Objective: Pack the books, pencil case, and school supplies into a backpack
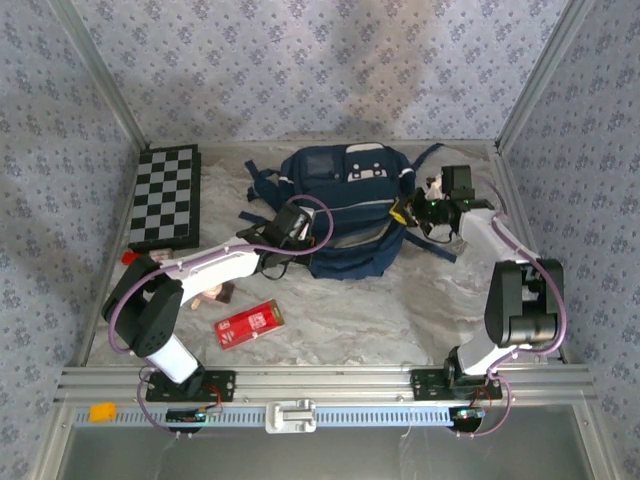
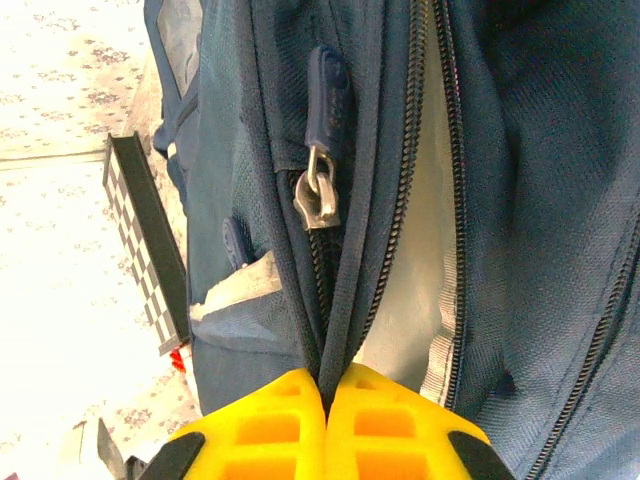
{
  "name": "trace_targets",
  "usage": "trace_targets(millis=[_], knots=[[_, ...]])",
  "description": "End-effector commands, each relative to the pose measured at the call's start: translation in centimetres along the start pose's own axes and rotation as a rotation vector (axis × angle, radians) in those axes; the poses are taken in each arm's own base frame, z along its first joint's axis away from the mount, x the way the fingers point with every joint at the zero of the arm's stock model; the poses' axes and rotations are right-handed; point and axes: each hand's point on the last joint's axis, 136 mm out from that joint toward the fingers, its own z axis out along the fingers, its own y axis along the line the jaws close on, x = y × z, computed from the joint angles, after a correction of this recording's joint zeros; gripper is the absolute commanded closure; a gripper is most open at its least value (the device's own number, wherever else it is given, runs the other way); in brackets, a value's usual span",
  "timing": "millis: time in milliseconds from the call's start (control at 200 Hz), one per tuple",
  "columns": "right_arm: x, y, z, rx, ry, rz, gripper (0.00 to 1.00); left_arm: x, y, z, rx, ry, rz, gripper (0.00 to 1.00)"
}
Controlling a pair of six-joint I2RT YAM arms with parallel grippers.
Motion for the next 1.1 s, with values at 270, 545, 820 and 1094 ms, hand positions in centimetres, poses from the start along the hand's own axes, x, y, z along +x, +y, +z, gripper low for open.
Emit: trace_targets(millis=[270,545,820,1094], knots=[[3.9,3.1,2.1,-0.042,-0.088,-0.052,0.44,-0.8,-3.1,0.7,0.083,0.006,0.018,1.00],[7.9,4.3,5.2,0.002,-0.144,-0.060,0.39,-0.9,-3.0,0.9,0.085,-0.002,0.021,1.00],[7.4,4.4,5.3,0.052,-0.201,-0.113,0.77,-1.2,-2.5,0.4,0.067,-0.023,0.035,1.00],[5.7,5.0,1.8,0.008,-0.173,-0.147,1.00,-0.4,2.2,-0.7,-0.096,-0.046,0.048,1.00]])
